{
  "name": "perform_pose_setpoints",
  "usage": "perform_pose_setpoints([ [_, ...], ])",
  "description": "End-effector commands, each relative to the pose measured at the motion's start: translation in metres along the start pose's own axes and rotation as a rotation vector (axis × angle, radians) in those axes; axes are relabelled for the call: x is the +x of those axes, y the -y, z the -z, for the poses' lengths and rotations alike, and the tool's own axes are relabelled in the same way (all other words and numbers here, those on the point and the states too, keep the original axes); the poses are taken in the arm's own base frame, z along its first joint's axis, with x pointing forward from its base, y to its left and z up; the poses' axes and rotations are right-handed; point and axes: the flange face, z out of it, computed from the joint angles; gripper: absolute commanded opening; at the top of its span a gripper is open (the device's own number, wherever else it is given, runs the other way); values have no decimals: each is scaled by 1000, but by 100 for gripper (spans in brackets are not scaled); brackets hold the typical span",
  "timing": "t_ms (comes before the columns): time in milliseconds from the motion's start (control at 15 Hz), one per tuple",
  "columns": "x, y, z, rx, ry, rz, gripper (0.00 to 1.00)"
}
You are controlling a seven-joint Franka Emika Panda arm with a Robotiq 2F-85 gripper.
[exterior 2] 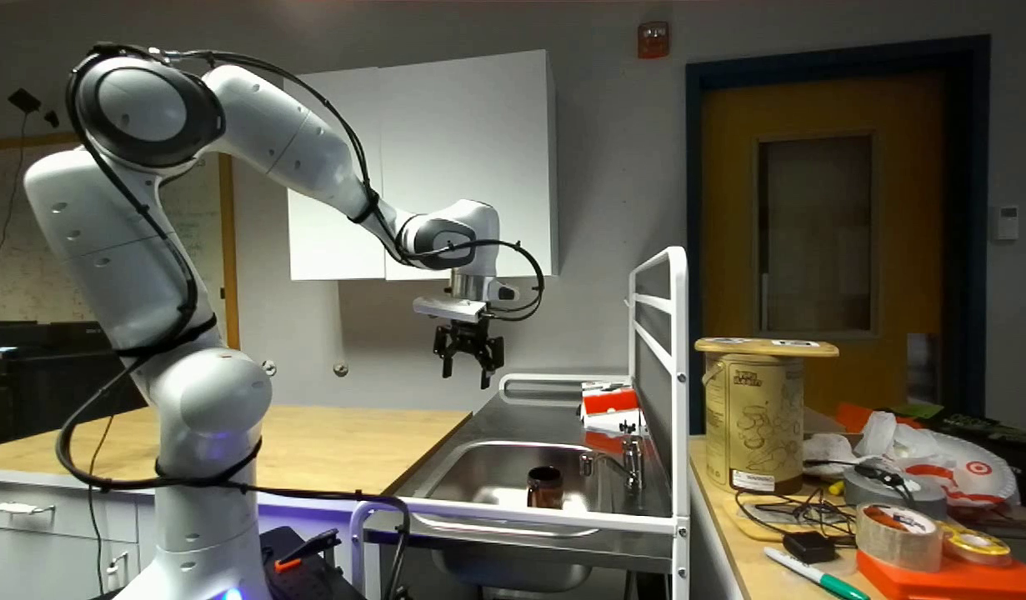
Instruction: Remove the cup from the sink and put it on the sink counter
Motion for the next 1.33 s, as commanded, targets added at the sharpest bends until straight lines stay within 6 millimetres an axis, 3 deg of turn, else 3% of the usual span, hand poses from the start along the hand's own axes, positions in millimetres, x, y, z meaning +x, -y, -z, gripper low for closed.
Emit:
perform_pose_setpoints([
  [0, 0, 0, 0, 0, 1, 0, 100],
  [1267, 4, 4, -3, -12, 5, -8, 100],
])
